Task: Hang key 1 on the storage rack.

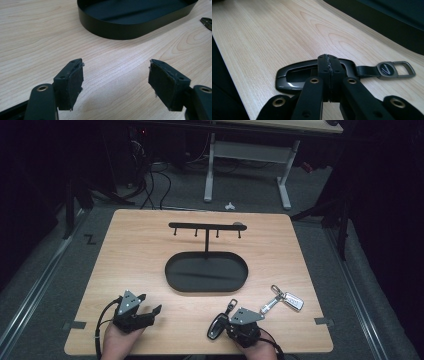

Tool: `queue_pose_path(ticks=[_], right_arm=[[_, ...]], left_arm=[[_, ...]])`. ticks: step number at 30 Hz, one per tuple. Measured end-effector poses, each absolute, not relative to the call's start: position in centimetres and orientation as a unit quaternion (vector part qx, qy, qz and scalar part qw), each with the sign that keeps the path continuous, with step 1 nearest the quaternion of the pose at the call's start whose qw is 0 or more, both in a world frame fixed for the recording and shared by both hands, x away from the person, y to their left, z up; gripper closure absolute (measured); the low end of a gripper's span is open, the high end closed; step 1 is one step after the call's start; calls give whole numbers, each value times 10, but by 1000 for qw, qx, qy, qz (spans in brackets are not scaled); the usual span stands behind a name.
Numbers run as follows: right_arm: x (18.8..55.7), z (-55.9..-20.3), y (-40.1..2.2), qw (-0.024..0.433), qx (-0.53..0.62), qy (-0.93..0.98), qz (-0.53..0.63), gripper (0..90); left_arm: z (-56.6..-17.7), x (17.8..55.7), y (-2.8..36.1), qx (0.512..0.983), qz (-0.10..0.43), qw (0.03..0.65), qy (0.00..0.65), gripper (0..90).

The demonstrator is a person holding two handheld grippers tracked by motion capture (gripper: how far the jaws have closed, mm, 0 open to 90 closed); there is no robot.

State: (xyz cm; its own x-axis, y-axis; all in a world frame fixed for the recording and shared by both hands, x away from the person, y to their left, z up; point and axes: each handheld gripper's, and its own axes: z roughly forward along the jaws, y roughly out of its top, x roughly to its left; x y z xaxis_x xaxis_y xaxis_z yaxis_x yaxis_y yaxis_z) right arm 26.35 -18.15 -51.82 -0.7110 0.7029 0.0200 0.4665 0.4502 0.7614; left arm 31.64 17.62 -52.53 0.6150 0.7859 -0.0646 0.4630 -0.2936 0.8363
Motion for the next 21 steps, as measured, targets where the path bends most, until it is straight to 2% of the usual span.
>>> queue_pose_path(ticks=[14, 21], right_arm=[[251, -514, -212, 166, 383, 817, 399, 900], [235, -513, -207, 150, 366, 823, 408, 900]], left_arm=[[-524, 331, 147, 795, 180, 446, 370, 287], [-524, 338, 131, 801, 177, 448, 356, 288]])
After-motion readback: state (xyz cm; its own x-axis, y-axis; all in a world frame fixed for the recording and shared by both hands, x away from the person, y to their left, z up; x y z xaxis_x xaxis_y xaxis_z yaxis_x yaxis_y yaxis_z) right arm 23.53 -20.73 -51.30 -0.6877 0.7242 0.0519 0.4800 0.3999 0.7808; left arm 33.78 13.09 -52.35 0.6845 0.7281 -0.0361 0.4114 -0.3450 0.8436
